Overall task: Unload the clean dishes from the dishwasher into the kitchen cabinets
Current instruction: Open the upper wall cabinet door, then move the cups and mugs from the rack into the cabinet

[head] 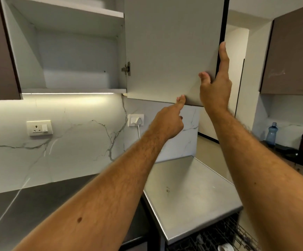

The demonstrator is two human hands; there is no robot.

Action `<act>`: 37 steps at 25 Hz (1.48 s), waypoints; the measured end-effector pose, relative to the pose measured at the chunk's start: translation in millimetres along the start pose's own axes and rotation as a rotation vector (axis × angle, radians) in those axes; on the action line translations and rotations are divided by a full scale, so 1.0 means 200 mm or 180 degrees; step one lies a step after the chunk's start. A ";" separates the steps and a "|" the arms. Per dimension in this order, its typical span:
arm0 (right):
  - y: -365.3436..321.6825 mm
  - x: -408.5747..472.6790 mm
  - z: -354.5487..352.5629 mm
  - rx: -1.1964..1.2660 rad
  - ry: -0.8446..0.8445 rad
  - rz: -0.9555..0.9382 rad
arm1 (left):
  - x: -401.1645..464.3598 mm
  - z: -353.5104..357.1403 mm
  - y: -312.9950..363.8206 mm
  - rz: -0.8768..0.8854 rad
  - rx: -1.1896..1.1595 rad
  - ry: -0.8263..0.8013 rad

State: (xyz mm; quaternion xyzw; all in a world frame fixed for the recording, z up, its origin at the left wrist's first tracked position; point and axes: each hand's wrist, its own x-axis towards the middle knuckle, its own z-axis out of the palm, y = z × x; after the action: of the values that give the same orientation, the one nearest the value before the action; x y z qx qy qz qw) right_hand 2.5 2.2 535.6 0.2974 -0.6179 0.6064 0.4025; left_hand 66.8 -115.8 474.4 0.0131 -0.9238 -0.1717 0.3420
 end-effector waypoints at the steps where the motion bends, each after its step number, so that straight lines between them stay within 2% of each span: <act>1: 0.00 -0.01 -0.01 0.0029 -0.0102 0.0035 | 0.00 -0.02 0.01 0.0015 0.0107 -0.0079; 4: -0.01 -0.05 -0.03 -0.0032 -0.0310 0.0080 | -0.03 -0.03 0.06 0.0169 0.0420 -0.0342; 10: 0.02 -0.23 -0.10 -0.0598 -0.0562 0.0185 | -0.25 0.06 0.04 0.0500 0.0430 -0.0664; 14: 0.10 -0.45 -0.23 -0.1543 -0.0830 0.0571 | -0.37 0.06 -0.02 0.0537 0.0368 -0.0746; 17: 0.18 -0.68 -0.38 -0.1780 -0.1070 0.0923 | -0.52 0.12 -0.04 0.0602 0.0148 -0.0637; 20: 0.29 -0.99 -0.51 -0.2277 -0.1455 0.1147 | -0.78 0.31 -0.05 0.0886 0.0123 -0.0873; 24: 0.38 -1.44 -0.67 -0.2591 -0.1923 0.1668 | -1.10 0.58 -0.07 0.0804 -0.0156 -0.1425; 28: 0.44 -1.76 -0.86 -0.2905 -0.2287 0.1949 | -1.27 0.75 -0.06 0.0766 -0.0293 -0.1678; 34: 0.55 -1.96 -1.17 -0.3133 -0.2702 0.2015 | -1.49 0.98 0.01 0.0740 -0.0215 -0.2242; 37: 0.66 -2.01 -1.36 -0.3096 -0.2882 0.2107 | -1.57 1.12 0.09 0.0533 -0.0256 -0.2452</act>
State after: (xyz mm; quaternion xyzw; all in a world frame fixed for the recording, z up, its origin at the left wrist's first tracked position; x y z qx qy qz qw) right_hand 127.6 233.4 108.0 0.1046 -0.9795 0.1719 -0.0092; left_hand 166.1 14.3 124.1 -0.1410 -0.9749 -0.1716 -0.0165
